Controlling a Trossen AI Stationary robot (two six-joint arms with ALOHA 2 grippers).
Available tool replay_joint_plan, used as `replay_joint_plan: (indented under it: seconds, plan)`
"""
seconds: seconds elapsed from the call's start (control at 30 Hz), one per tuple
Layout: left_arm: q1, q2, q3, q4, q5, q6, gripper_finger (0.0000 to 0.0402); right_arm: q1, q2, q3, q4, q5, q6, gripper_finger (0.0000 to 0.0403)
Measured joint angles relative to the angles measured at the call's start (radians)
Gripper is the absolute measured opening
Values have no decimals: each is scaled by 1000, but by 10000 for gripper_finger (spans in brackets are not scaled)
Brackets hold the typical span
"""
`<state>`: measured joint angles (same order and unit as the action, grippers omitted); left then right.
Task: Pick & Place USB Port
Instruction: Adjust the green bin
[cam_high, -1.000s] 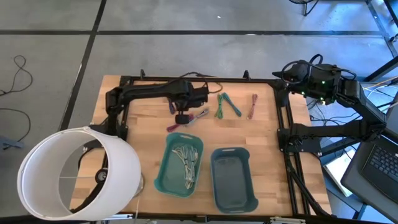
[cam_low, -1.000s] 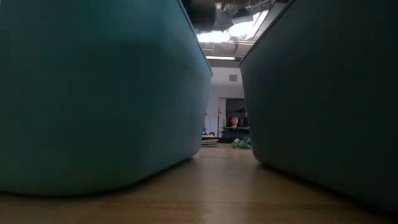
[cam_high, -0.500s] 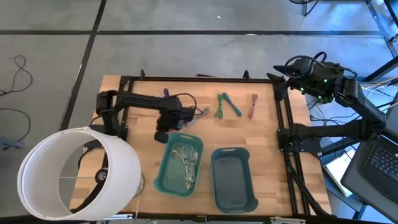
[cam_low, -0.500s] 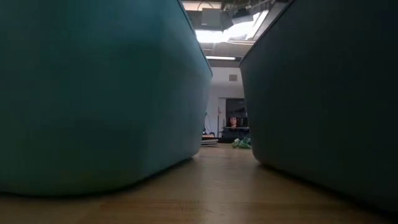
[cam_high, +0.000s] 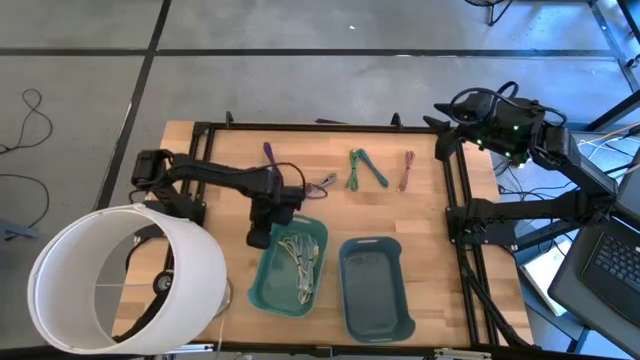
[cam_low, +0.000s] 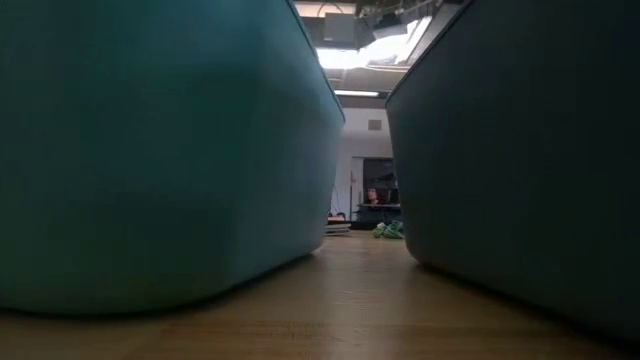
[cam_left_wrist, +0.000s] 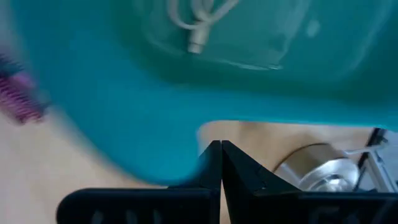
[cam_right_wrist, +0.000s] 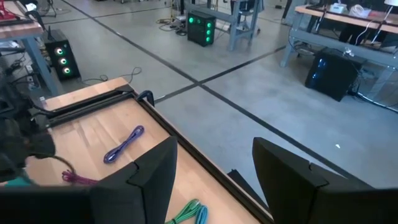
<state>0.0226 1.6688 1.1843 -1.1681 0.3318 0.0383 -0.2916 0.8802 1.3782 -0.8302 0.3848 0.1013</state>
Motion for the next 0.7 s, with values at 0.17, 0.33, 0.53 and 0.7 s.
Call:
replay_joint_plan:
  seconds: [0.17,0.33,0.53,0.7]
  plan:
    - [-66,11,-1,14,-9,-17,1,0,0,0,0,0,-4,213]
    - [-105,17,0,44,-1,-78,1,0,0,0,-2,0,-5,213]
    - [-142,17,0,55,1,-130,1,0,0,0,-7,-4,-13,213]
    - [-163,17,0,91,13,-174,1,0,0,0,-6,-4,-28,213]
